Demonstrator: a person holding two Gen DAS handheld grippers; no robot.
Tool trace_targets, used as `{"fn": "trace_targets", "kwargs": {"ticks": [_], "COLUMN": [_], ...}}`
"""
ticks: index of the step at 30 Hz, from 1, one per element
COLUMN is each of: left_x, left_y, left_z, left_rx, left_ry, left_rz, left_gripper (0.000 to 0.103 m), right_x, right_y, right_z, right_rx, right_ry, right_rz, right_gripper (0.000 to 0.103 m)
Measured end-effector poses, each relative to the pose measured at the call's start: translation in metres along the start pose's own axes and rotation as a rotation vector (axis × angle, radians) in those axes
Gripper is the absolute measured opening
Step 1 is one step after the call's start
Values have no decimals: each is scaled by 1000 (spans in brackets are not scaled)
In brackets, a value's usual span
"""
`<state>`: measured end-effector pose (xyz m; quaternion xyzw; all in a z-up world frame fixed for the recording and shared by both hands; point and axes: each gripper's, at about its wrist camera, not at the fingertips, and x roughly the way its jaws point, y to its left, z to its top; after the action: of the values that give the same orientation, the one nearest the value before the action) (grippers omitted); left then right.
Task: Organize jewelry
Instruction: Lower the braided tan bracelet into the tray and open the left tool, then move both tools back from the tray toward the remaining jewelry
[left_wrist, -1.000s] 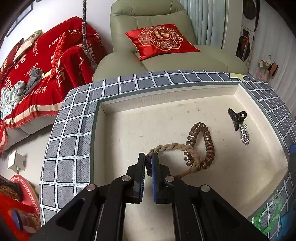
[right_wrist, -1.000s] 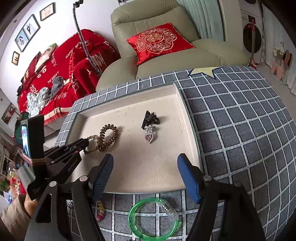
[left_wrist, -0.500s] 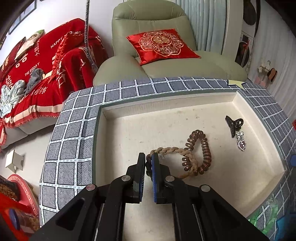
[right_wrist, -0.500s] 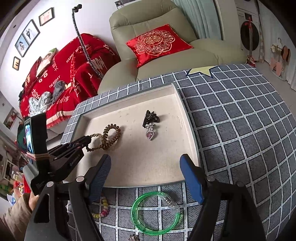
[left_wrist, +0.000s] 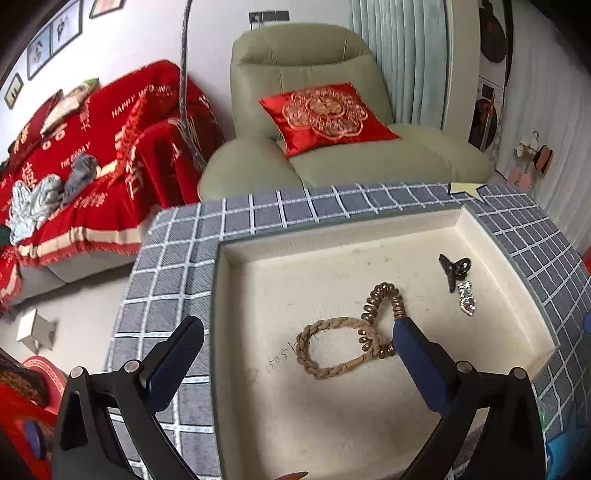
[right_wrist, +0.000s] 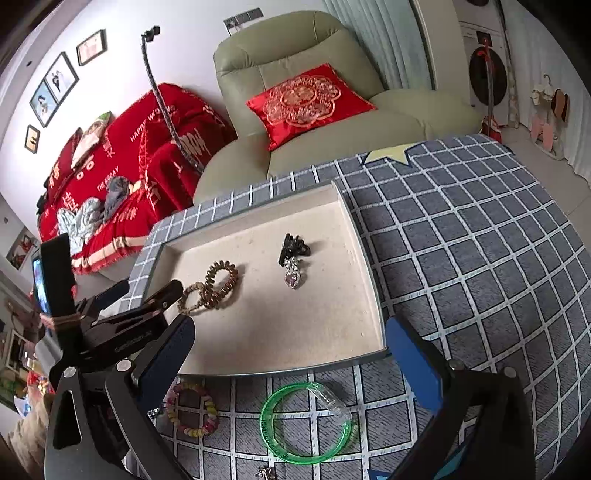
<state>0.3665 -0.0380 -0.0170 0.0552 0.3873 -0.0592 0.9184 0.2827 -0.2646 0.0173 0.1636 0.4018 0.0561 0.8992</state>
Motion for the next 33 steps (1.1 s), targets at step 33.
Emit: {"fn": "trace_targets", "kwargs": {"ticks": [33], "left_x": [-89], "left_y": [35], "left_z": [-128], "left_rx": [67], "left_ry": [83], "left_rz": [-49], "left_gripper": [103], "right_x": [-31], "right_y": [-23], "right_z": [-73], "right_rx": [-29], "right_ry": [175], "right_rz": [-112], "right_gripper": [103]}}
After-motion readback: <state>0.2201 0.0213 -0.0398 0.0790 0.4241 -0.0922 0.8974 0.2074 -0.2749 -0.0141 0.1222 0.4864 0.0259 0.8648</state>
